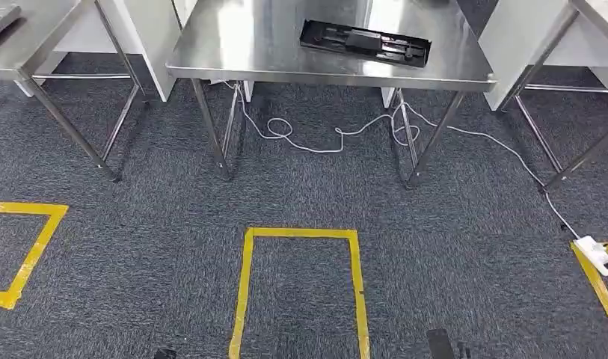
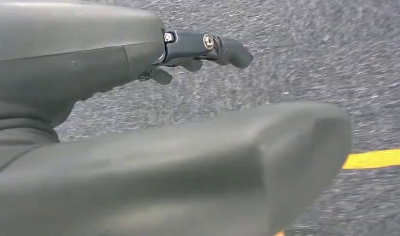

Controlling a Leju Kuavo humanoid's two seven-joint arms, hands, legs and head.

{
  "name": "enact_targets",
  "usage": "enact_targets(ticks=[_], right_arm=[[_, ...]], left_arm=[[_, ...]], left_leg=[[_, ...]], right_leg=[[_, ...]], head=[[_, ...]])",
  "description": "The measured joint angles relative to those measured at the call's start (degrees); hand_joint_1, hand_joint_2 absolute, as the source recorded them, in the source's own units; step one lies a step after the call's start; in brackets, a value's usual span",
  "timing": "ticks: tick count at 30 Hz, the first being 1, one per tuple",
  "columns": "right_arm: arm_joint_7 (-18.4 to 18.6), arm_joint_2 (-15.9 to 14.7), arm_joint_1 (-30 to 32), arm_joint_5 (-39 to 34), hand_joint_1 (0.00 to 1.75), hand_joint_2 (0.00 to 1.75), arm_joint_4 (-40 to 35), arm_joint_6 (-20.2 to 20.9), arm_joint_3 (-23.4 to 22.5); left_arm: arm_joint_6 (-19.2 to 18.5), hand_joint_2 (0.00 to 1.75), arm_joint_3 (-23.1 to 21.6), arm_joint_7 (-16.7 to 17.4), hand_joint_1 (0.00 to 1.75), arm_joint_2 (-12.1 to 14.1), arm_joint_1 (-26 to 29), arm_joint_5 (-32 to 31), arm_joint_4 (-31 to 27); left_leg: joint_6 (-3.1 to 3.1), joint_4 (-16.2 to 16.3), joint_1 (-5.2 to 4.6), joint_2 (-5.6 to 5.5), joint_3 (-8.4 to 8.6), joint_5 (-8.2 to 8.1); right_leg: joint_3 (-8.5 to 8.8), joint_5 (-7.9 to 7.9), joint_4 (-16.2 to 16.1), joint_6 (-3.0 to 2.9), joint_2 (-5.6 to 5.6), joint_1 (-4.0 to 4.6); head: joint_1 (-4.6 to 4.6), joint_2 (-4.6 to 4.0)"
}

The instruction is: Take the parts from the cabinet and place them on the table.

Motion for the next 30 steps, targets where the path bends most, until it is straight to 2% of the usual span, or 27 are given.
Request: enact_targets(ticks=[1,2,3,4,5,6,7,9,10,11,12,14,15,16,17,18,20,21,22,23,24,25,26,27,28,29,30], right_arm=[[-0.3,0.5,0.1,-0.8,0.00,0.00,0.3,0.1,-1.1],[-0.5,0.9,0.2,-1.0,0.00,0.00,0.4,-0.3,-1.9],[-0.6,1.2,0.3,-1.0,0.00,0.00,0.6,-1.0,-2.6],[-0.5,1.5,0.6,-0.7,0.00,0.00,0.9,-2.3,-3.1],[-0.1,1.8,1.1,-0.1,0.00,0.00,1.3,-3.8,-3.5],[0.1,1.8,1.6,0.1,0.00,0.00,1.4,-4.3,-3.7],[0.2,1.9,1.7,0.2,0.00,0.00,1.7,-4.6,-3.9],[0.3,2.2,1.8,0.3,0.00,0.00,1.9,-4.9,-4.2],[0.7,2.3,1.8,0.6,0.00,0.00,1.9,-4.9,-4.3],[1.2,2.4,1.9,1.0,0.00,0.00,2.2,-4.9,-4.6],[1.7,2.4,1.9,1.2,0.00,0.00,2.4,-4.8,-4.7],[2.5,2.5,2.4,1.5,0.00,0.00,2.6,-4.7,-4.8],[2.8,2.5,2.6,1.5,0.00,0.00,2.7,-4.7,-4.8],[3.1,2.5,2.7,1.6,0.00,0.00,2.7,-4.7,-4.8],[3.4,2.7,2.8,1.6,0.00,0.00,2.8,-4.3,-4.8],[3.6,2.7,2.8,1.6,0.00,0.00,2.8,-3.8,-4.8],[3.9,2.7,2.8,1.6,0.00,0.00,2.9,-1.8,-4.8],[4.1,2.7,3.0,1.5,0.00,0.00,3.0,-1.0,-4.8],[4.2,2.6,3.1,1.3,0.00,0.00,3.1,-0.1,-4.9],[4.3,2.7,3.3,1.2,0.00,0.00,3.1,0.8,-5.0],[4.5,2.7,3.4,1.2,0.00,0.00,3.2,1.2,-5.0],[4.9,2.5,3.5,1.2,0.00,0.00,3.2,1.8,-5.0],[5.0,2.4,3.5,1.3,0.00,0.00,3.2,2.3,-5.0],[5.1,2.3,3.5,1.4,0.00,0.00,3.3,2.5,-5.1],[5.1,2.2,3.5,1.5,0.00,0.00,3.3,2.6,-5.1],[5.1,2.1,3.5,1.5,0.00,0.00,3.3,2.7,-5.1],[5.1,2.0,3.5,1.5,0.00,1.75,3.3,2.9,-5.1]], left_arm=[[0.0,0.00,0.0,0.0,0.00,0.0,-0.2,-0.1,0.0],[0.0,0.00,0.0,0.0,0.00,0.1,-0.1,-0.1,-0.1],[0.0,0.00,0.0,-0.1,0.00,0.1,-0.1,-0.1,-0.1],[0.0,0.00,0.0,-0.3,0.00,0.1,-0.2,-0.1,-0.1],[0.0,0.00,0.0,-0.4,0.00,0.1,-0.1,-0.1,-0.1],[0.0,0.00,0.0,-0.4,0.00,0.1,0.2,-0.1,0.0],[0.0,0.00,0.0,-0.4,0.00,0.1,0.5,0.0,0.1],[0.0,0.00,0.0,-0.5,0.00,0.2,0.8,0.0,0.1],[0.0,0.00,0.0,-0.5,0.00,0.2,0.8,0.0,0.1],[0.0,0.00,0.0,-0.6,0.00,0.3,0.7,-0.1,0.1],[0.0,0.00,0.0,-0.6,0.00,0.3,0.6,-0.2,0.1],[0.0,0.00,0.0,-0.6,0.00,0.3,0.6,-0.7,0.1],[0.0,0.00,0.0,-0.5,0.00,0.3,0.6,-0.7,0.1],[0.0,0.00,0.0,-0.3,0.00,0.3,0.5,-0.9,0.1],[-0.1,0.00,0.0,0.0,0.00,0.4,0.2,-1.2,0.0],[-0.1,0.00,-0.1,0.0,0.00,0.4,-0.1,-1.5,0.0],[-0.1,0.00,-0.4,0.0,0.00,0.4,-0.5,-1.9,0.0],[-0.1,0.00,-0.4,0.1,0.00,0.4,-0.6,-1.9,0.0],[-0.2,0.00,-0.4,0.3,0.00,0.3,-0.7,-2.0,0.0],[-0.2,0.00,-0.5,0.5,0.00,0.2,-0.7,-2.2,0.0],[-0.2,0.00,-0.6,0.6,0.00,0.3,-0.7,-2.3,0.0],[-0.2,0.00,-0.7,0.6,0.00,0.3,-0.7,-2.5,0.0],[-0.2,0.00,-0.9,0.7,0.00,0.3,-0.9,-2.7,0.0],[-0.2,0.00,-0.9,0.7,0.00,0.3,-0.9,-2.8,0.0],[-0.2,0.00,-1.0,0.8,0.00,0.3,-0.9,-2.9,0.0],[-0.2,0.00,-1.2,0.9,0.00,0.3,-0.9,-2.9,0.0],[-0.2,0.00,-1.3,0.9,0.00,0.3,-1.0,-3.0,0.0]], left_leg=[[-0.56,0.1,-0.09,-0.01,-0.50,0.87],[-1.07,0.1,-0.16,0.04,-0.96,1.57],[-1.46,-0.2,-0.21,0.21,-0.64,2.21],[-1.69,-0.5,-0.24,0.29,-0.53,2.85],[-1.90,-1.1,-0.07,0.26,-0.42,3.62],[-2.29,-1.4,0.13,0.27,-0.44,4.32],[-2.50,-0.9,0.67,0.10,-1.01,2.86],[-2.49,4.9,0.59,-0.12,-2.31,-6.52],[-2.51,8.7,0.49,-0.32,-2.65,-10.16],[-2.54,13.2,0.42,-0.44,-2.77,-12.88],[-2.52,16.1,0.42,-0.45,-2.54,-12.86],[-2.28,16.4,0.41,-0.44,0.28,-8.99],[-2.05,13.9,0.39,-0.44,3.04,-7.14],[-1.66,9.5,0.32,-0.58,7.02,-7.02],[-1.26,3.4,-0.02,-0.95,12.20,-8.64],[-1.18,0.1,-0.07,-0.95,13.62,-9.87],[-1.10,-0.2,-0.62,-0.94,12.82,-10.02],[-0.84,-0.9,-0.62,-0.87,11.98,-9.71],[0.03,-1.1,-0.03,-0.32,11.56,-8.71],[0.58,-1.1,-0.21,-0.35,10.61,-8.14],[1.07,-1.1,-0.30,-0.23,9.87,-7.33],[1.09,-1.1,-0.39,-0.17,8.86,-6.56],[1.07,-1.1,-0.48,-0.13,7.79,-5.71],[0.95,-1.0,-0.47,-0.05,6.69,-4.75],[0.75,-1.0,-0.42,0.08,5.61,-3.92],[0.54,-0.9,-0.39,0.20,4.61,-3.14],[0.24,-0.9,-0.29,0.33,3.64,-2.32]], right_leg=[[5.09,-1.64,-6.5,-0.48,0.04,-0.29],[9.52,-4.78,-13.2,-1.36,0.21,0.58],[8.58,-5.27,-13.8,-2.39,0.35,1.36],[8.53,-4.94,-14.0,-2.71,0.32,1.26],[8.26,-4.61,-13.6,-3.28,0.29,1.38],[7.60,-4.00,-13.7,-3.95,0.16,1.05],[7.11,-3.10,-13.7,-4.80,-0.08,0.21],[5.33,-1.47,-13.6,-5.78,-0.21,0.73],[4.50,-0.77,-13.6,-6.14,-0.22,0.94],[3.42,0.08,-13.6,-6.25,-0.26,1.20],[2.80,0.80,-13.4,-6.26,-0.31,1.37],[0.77,2.23,-13.2,-5.99,-0.29,1.56],[-0.26,2.77,-12.8,-5.81,-0.29,1.59],[-1.08,3.20,-12.5,-5.54,-0.24,1.58],[-1.63,3.61,-12.0,-5.24,-0.20,1.95],[-1.92,4.13,-11.8,-4.84,-0.32,1.96],[-2.64,5.39,-11.9,-3.87,-0.49,1.67],[-3.04,6.01,-11.9,-3.42,-0.45,2.04],[-3.48,5.25,-11.2,-3.27,-0.43,1.90],[-4.37,2.79,-9.8,-3.65,-0.13,1.92],[-5.42,-0.54,-7.0,-4.24,-0.10,1.59],[-6.43,-3.79,-3.0,-4.56,-0.05,1.50],[-7.11,-5.95,1.2,-4.43,-0.02,1.25],[-7.26,-6.19,4.7,-3.75,-0.01,1.05],[-6.56,-4.87,6.1,-2.84,0.01,0.97],[-4.87,-2.78,5.4,-1.84,0.01,0.79],[-1.97,-0.89,2.6,-1.11,0.01,0.58]], head=[[0.00,0.00],[0.11,0.00],[-0.44,0.00],[-0.44,-0.02],[-0.65,0.00],[-0.83,0.00],[-0.87,0.00],[-1.11,0.00],[-1.20,0.00],[-1.16,0.00],[-1.14,0.00],[-1.16,0.00],[-1.14,0.00],[-1.20,0.00],[-1.20,0.00],[-1.05,0.00],[-1.27,0.00],[-1.14,0.00],[-0.96,0.00],[-0.96,0.00],[-0.55,0.00],[-0.55,0.00],[-0.55,0.00],[-0.48,0.00],[-0.44,0.00],[-0.44,0.00],[-0.50,0.00]])
